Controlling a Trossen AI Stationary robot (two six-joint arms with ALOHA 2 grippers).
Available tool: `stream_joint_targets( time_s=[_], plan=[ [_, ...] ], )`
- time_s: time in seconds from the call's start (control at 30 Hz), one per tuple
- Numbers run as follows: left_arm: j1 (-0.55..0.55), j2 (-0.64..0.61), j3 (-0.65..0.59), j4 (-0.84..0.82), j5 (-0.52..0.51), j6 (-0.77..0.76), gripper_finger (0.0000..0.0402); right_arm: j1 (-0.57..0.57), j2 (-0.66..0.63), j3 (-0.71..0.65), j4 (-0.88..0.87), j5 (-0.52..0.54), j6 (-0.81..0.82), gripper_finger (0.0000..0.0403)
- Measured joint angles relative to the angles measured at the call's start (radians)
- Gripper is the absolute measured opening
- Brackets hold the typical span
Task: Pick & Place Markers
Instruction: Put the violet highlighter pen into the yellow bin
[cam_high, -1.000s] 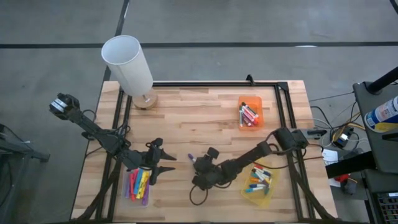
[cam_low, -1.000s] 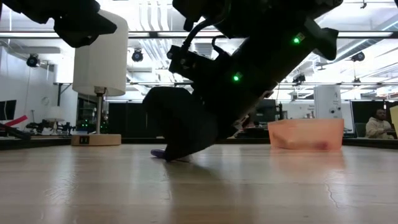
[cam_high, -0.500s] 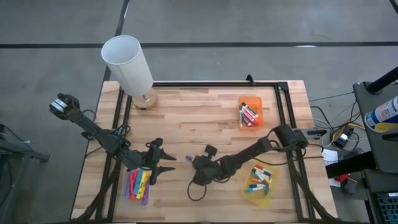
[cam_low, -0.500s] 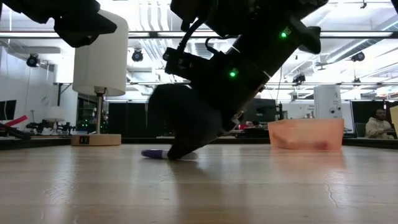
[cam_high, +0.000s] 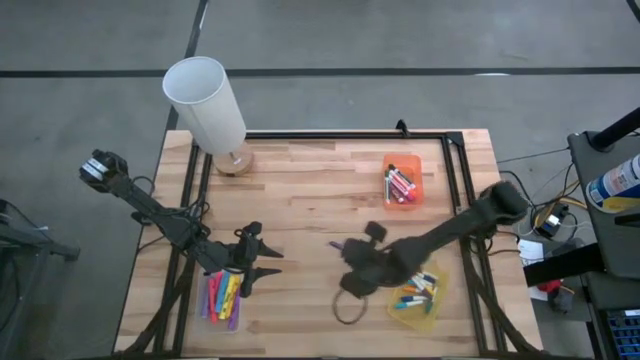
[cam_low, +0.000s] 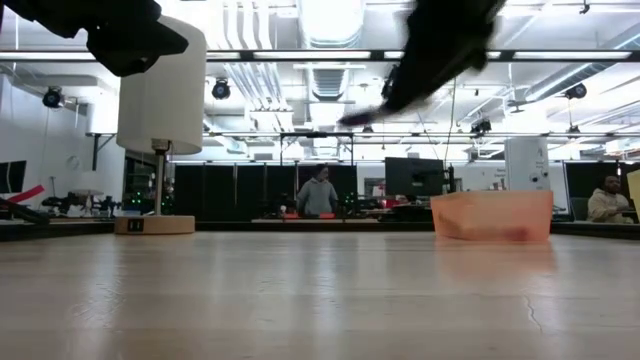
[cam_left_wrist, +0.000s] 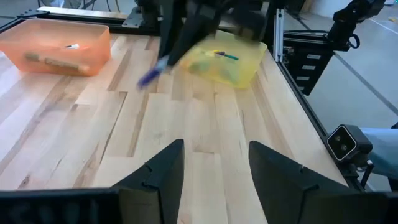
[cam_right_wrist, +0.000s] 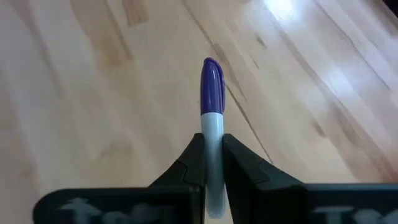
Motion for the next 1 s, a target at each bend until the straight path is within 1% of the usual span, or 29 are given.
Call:
stream_joint_targets(
  time_s=[0.13,0.3,0.43,0.53,0.6,0.7,0.83,0.93,1.0],
  plan=[
    [0.0,0.0,0.0,-0.001,0.0,0.0,0.0174,0.084,-0.107,-0.004,-0.159,0.002,0.148,0.0026],
    [0.0,0.0,0.0,-0.001,0.0,0.0,0.0174,0.206,-0.197,-0.007,-0.285,0.007,0.358,0.0025],
    [0.0,0.0,0.0,-0.006,0.0,0.0,0.0174,0.315,-0.21,-0.008,-0.348,-0.039,0.429,0.0025],
    [0.0,0.0,0.0,-0.007,0.0,0.0,0.0174,0.392,-0.214,-0.009,-0.39,-0.126,0.47,0.0025],
    [0.0,0.0,0.0,-0.007,0.0,0.0,0.0174,0.436,-0.211,-0.013,-0.428,-0.17,0.543,0.0025],
    [0.0,0.0,0.0,-0.006,0.0,0.0,0.0174,0.491,-0.207,-0.02,-0.47,-0.197,0.648,0.0025],
    [0.0,0.0,0.0,-0.006,0.0,0.0,0.0174,0.542,-0.199,-0.078,-0.476,-0.212,0.764,0.0025],
    [0.0,0.0,0.0,-0.007,0.0,0.0,0.0174,0.558,-0.2,-0.143,-0.475,-0.274,0.856,0.0025],
    [0.0,0.0,0.0,-0.006,0.0,0.0,0.0174,0.565,-0.199,-0.184,-0.475,-0.288,0.889,0.0033]
  ],
)
